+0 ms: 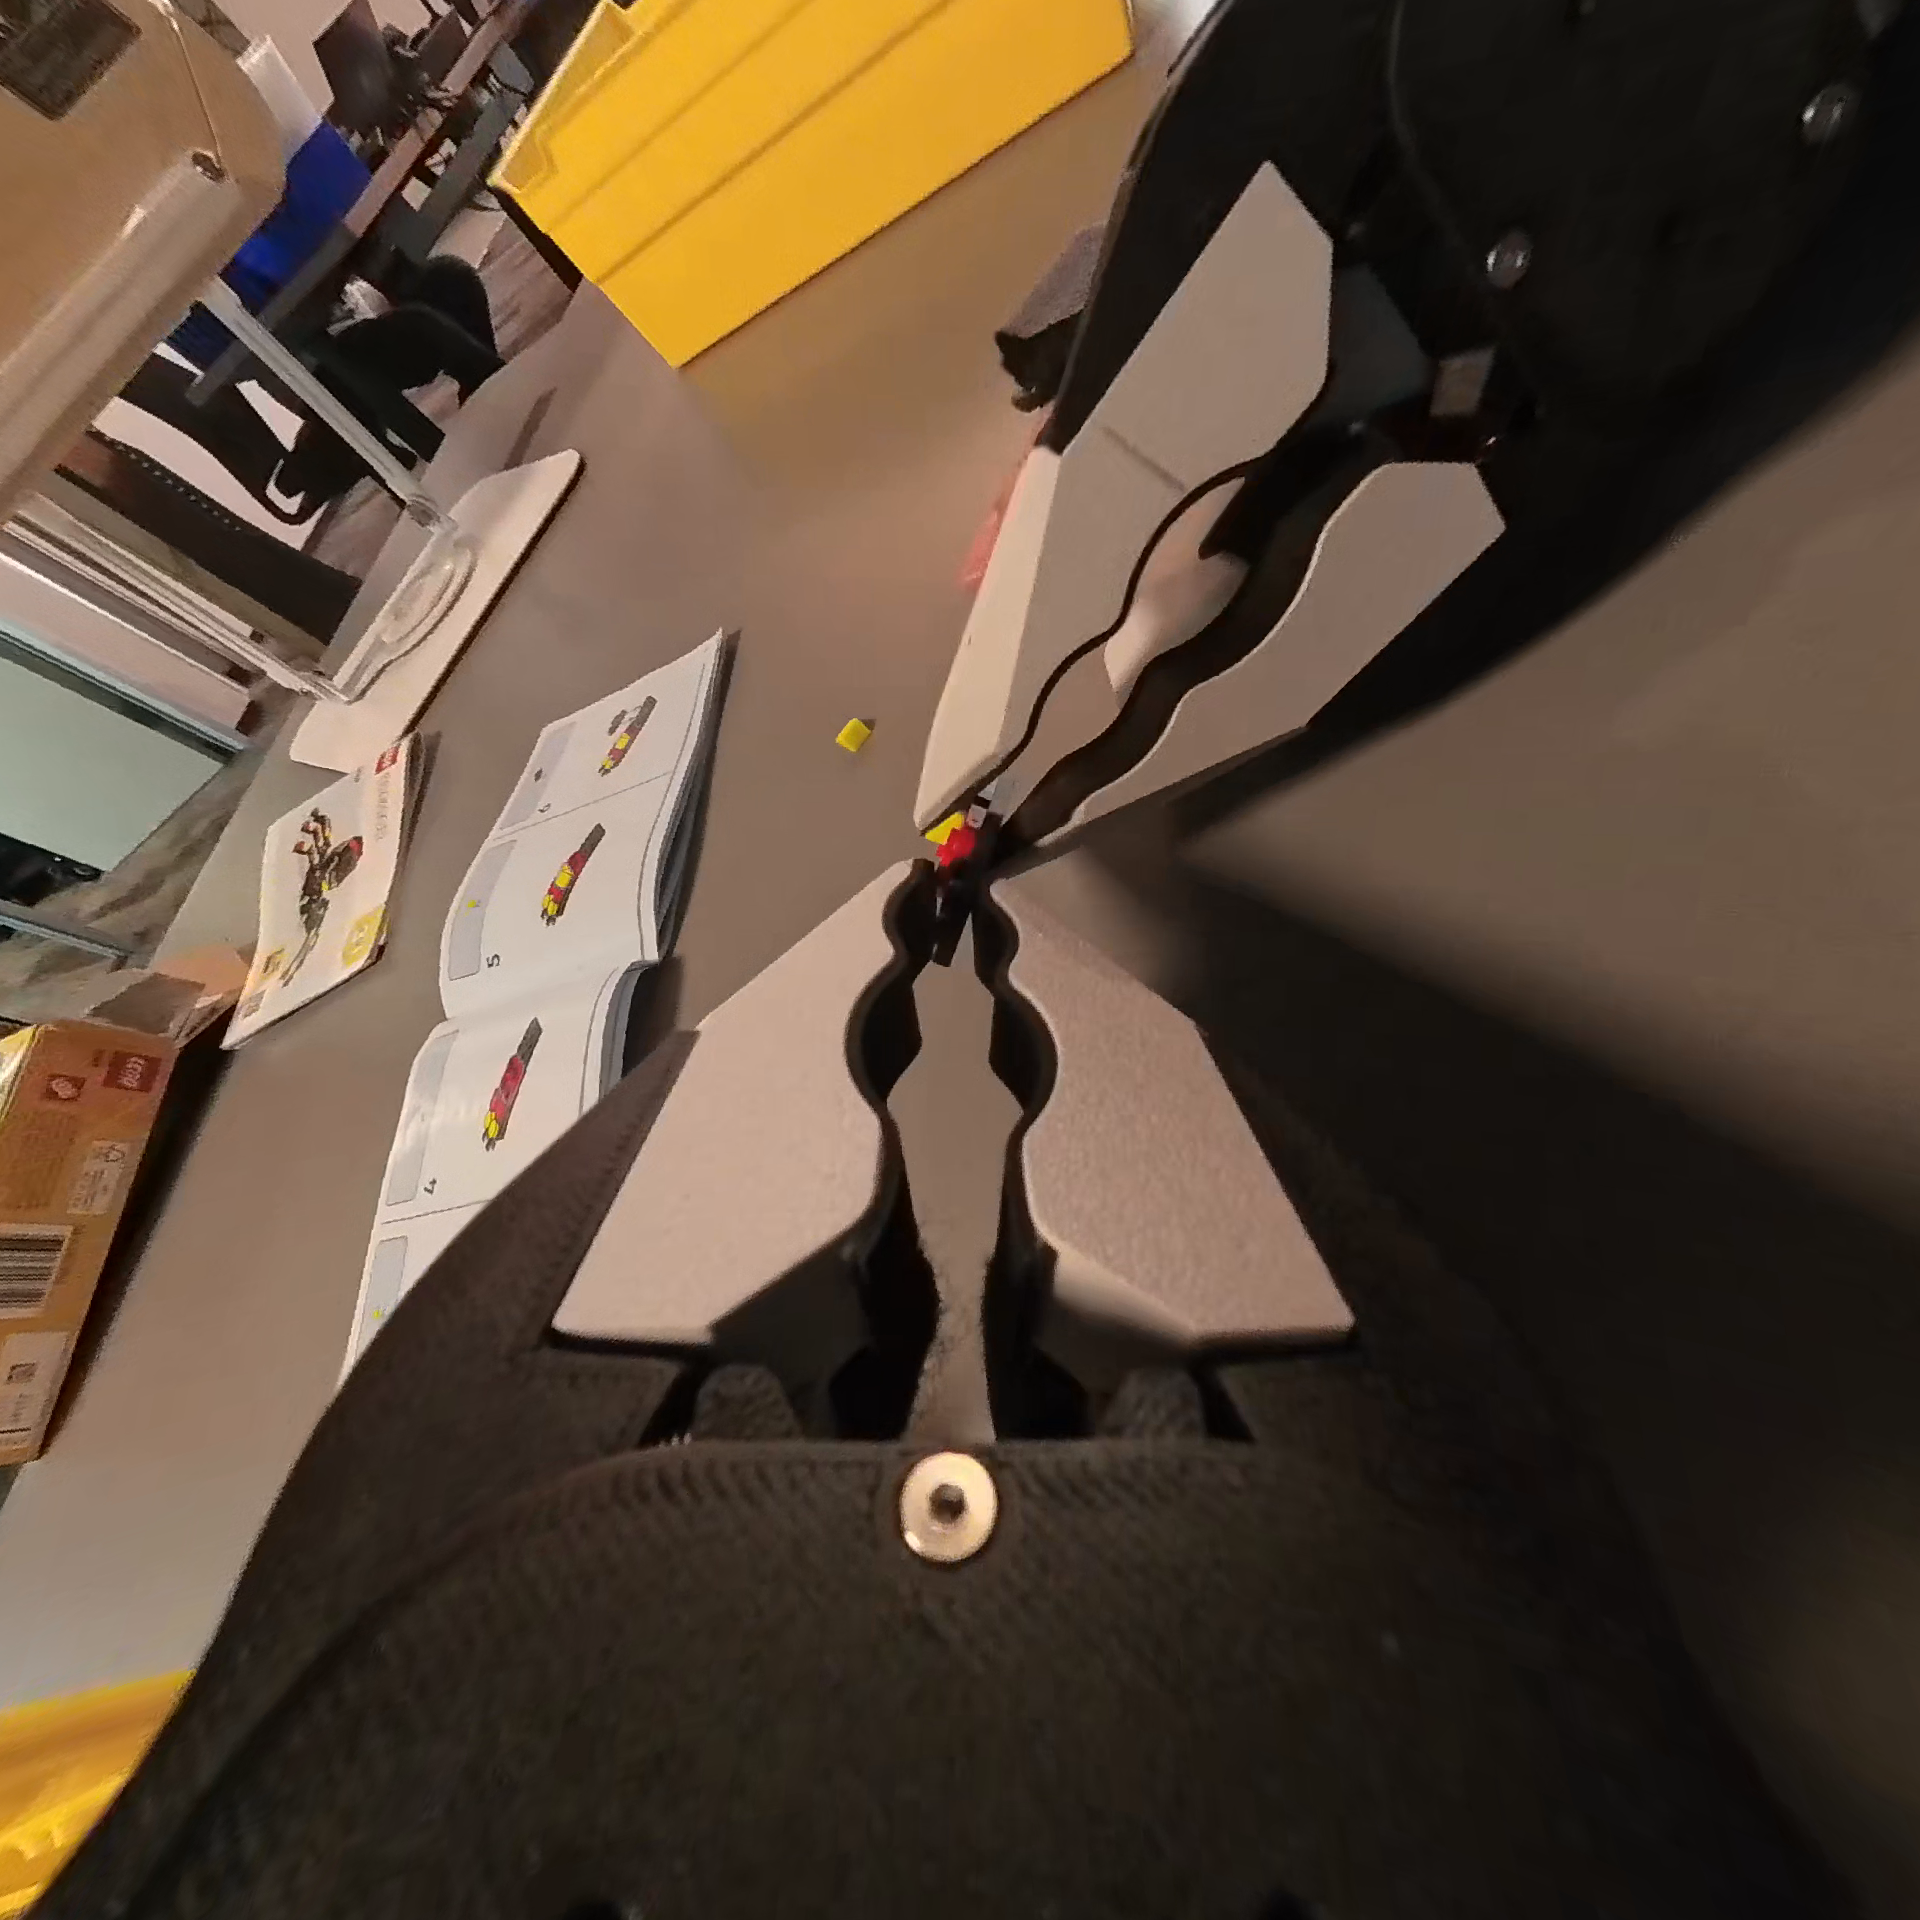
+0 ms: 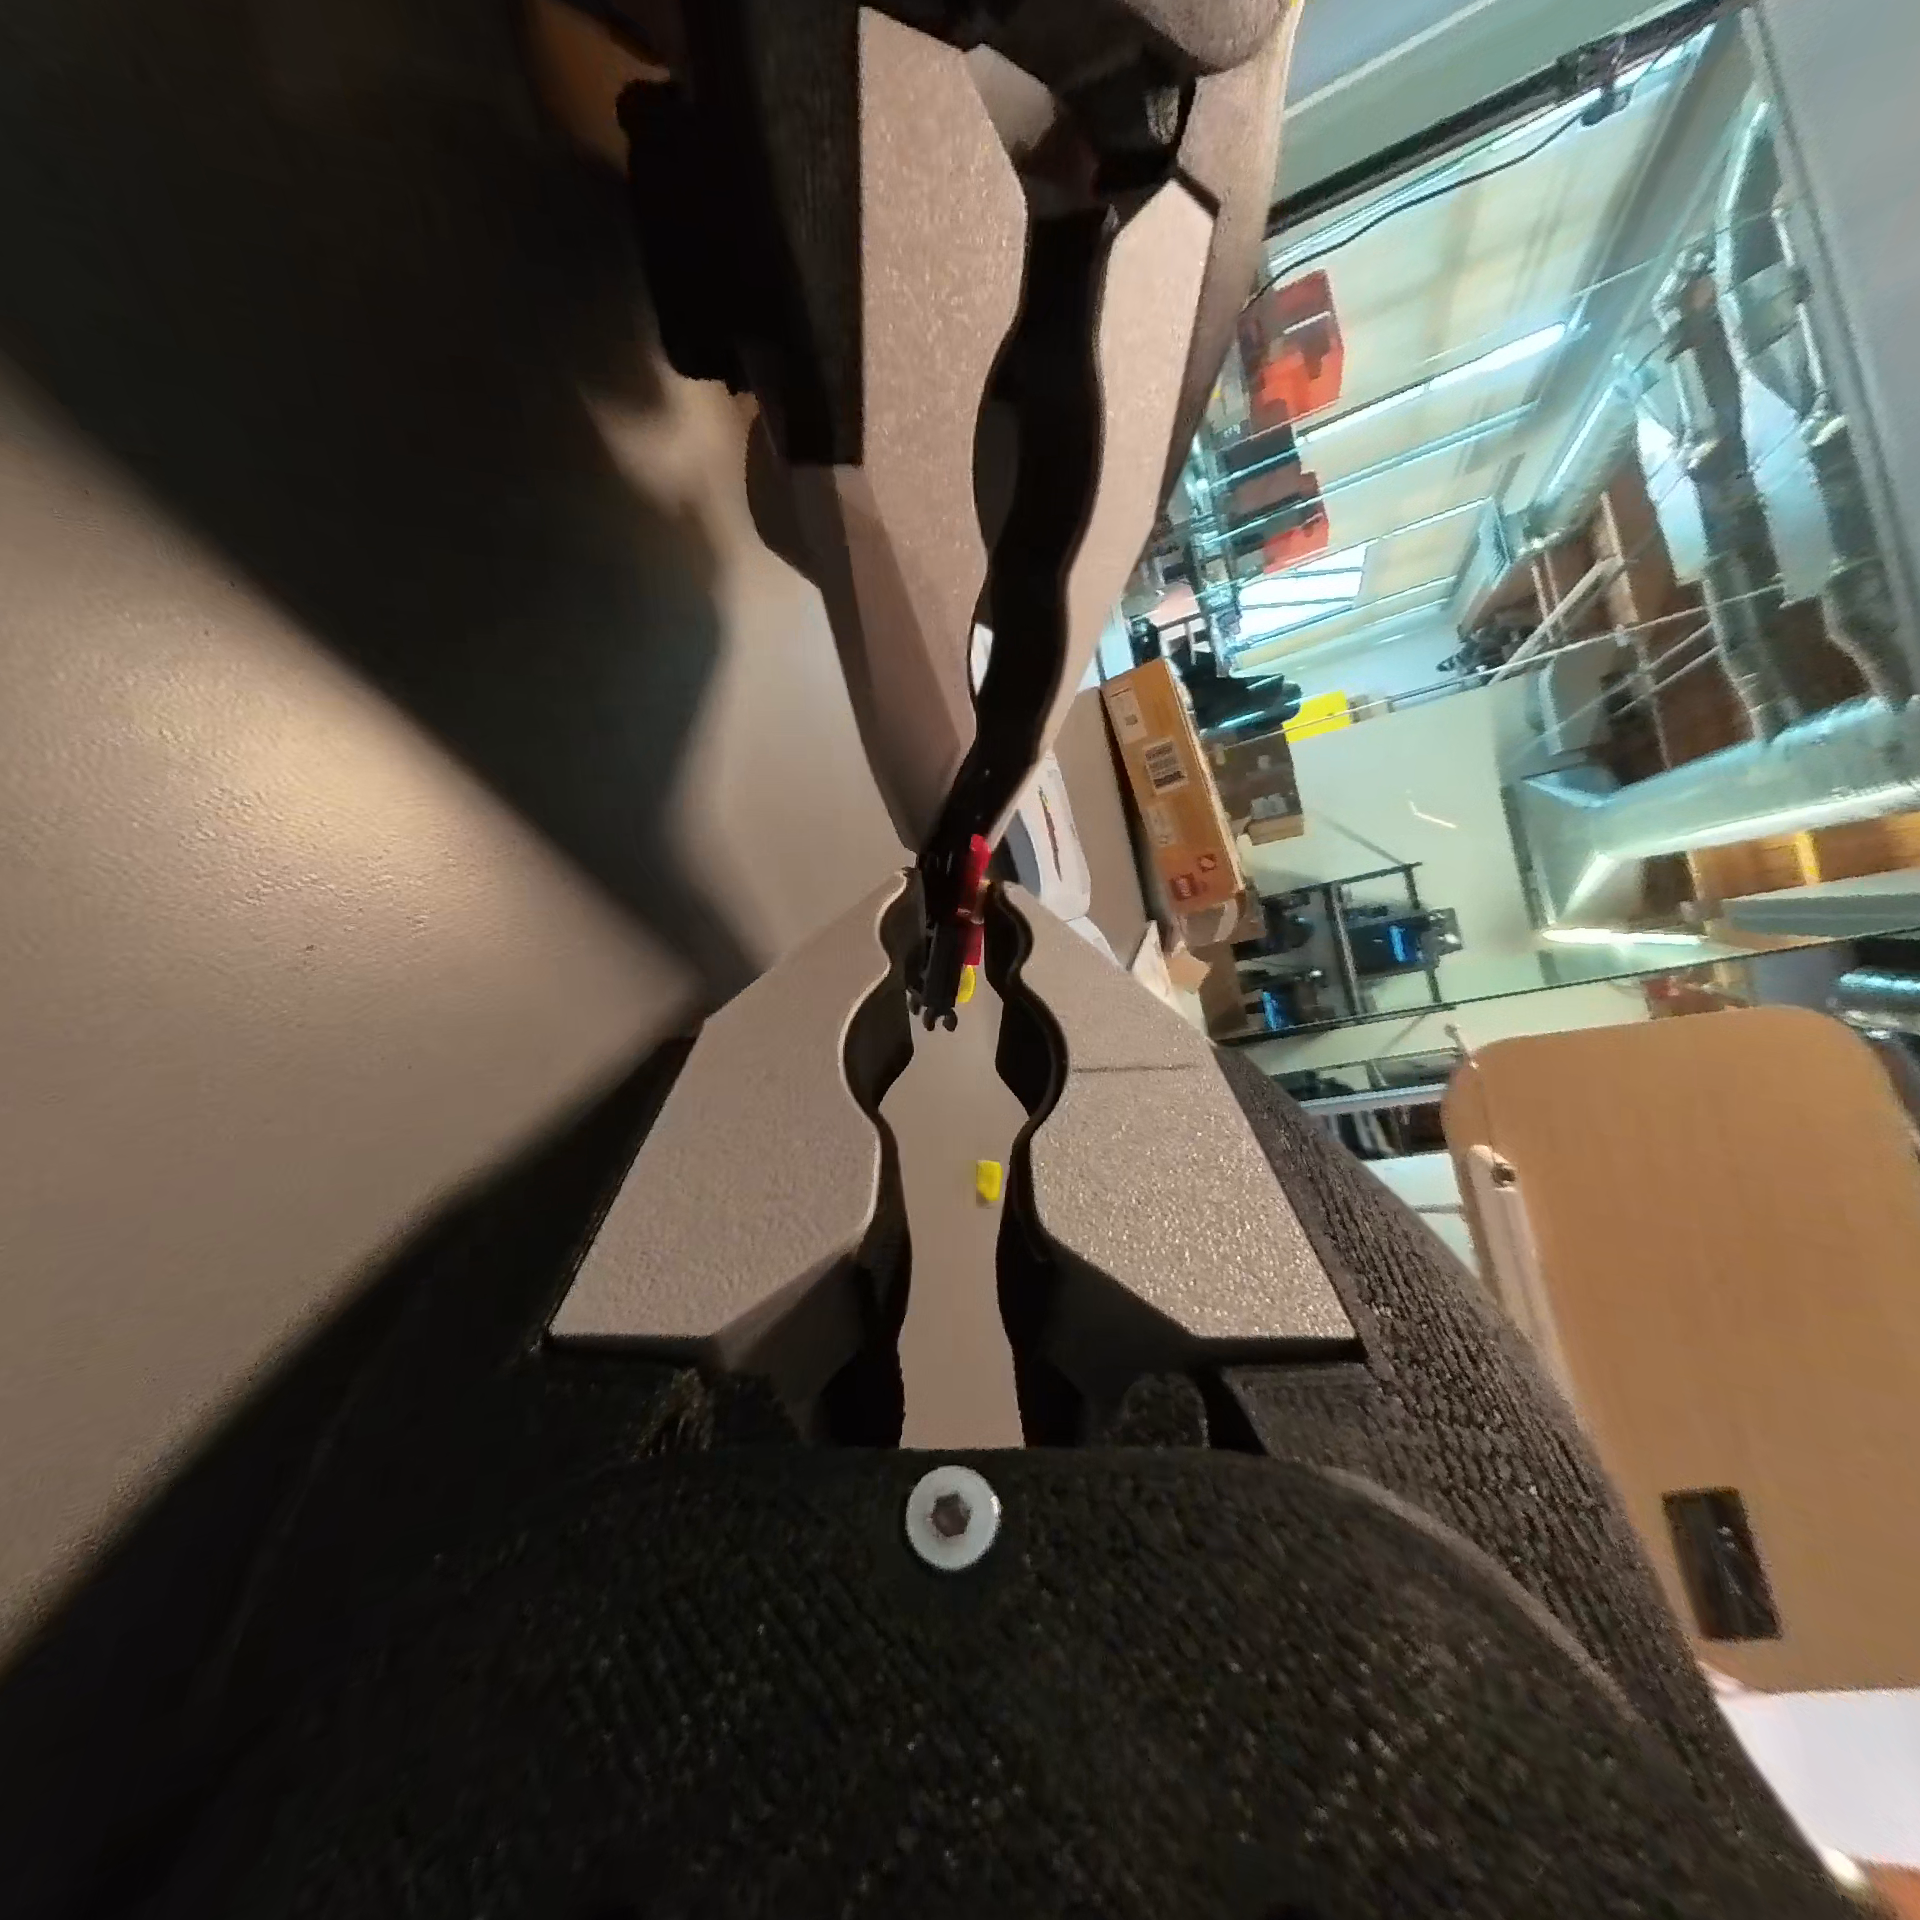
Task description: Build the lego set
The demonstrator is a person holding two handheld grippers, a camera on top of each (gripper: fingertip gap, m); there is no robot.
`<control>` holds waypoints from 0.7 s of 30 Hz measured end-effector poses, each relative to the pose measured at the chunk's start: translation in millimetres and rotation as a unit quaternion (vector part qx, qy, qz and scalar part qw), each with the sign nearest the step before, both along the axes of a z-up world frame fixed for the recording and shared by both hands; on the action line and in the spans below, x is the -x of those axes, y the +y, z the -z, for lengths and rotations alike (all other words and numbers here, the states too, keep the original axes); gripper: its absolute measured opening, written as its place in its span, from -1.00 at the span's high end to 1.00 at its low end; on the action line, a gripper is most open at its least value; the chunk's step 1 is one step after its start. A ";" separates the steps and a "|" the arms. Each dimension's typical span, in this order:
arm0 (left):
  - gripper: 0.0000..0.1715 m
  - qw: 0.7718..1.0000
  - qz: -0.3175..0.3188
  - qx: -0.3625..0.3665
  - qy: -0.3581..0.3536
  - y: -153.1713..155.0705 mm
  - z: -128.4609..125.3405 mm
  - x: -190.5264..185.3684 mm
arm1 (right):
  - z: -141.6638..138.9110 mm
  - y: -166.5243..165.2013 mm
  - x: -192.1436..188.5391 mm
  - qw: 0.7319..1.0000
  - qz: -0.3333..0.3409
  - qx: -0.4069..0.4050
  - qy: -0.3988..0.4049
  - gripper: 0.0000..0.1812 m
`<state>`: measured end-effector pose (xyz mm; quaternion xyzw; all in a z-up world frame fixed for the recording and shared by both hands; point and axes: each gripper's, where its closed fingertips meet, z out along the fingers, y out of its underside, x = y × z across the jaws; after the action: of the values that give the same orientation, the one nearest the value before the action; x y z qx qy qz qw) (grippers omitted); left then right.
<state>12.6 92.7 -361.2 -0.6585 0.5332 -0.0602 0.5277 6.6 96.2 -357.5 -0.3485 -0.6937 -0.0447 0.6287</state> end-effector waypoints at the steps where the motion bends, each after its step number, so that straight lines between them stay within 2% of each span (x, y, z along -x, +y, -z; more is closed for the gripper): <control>1: 0.94 1.000 0.000 0.002 -0.002 -0.4 -1.0 -0.2 | -0.3 -0.2 0.0 1.000 0.002 -0.011 -0.003 0.90; 5: 0.93 1.000 0.004 0.005 -0.001 -1.8 0.8 -0.2 | 1.7 -0.4 0.7 1.000 0.005 -0.001 -0.009 0.90; 9: 0.92 0.999 0.006 -0.034 0.029 -1.6 4.2 -0.1 | 4.8 0.8 1.0 0.999 0.002 0.037 -0.008 0.91; 12: 0.90 0.999 -0.003 -0.043 0.024 -0.7 1.1 0.6 | 1.2 2.2 1.2 1.000 0.003 0.027 -0.001 0.91; 14: 0.77 1.000 -0.021 -0.003 -0.018 0.0 -5.1 0.5 | -3.6 2.6 1.6 1.000 0.003 -0.006 0.003 0.90; 17: 0.61 0.990 -0.040 0.084 -0.104 0.3 -15.1 0.7 | -15.0 3.0 2.2 0.995 0.007 -0.096 0.011 0.90; 21: 0.64 0.976 -0.041 0.149 -0.154 -1.4 -16.0 0.4 | -20.7 5.7 3.0 0.989 0.019 -0.147 0.010 0.90</control>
<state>12.2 91.3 -345.2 -0.7339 0.4030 -0.2181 0.5014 3.5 101.9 -336.9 -0.2664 -0.6664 -0.1546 0.6790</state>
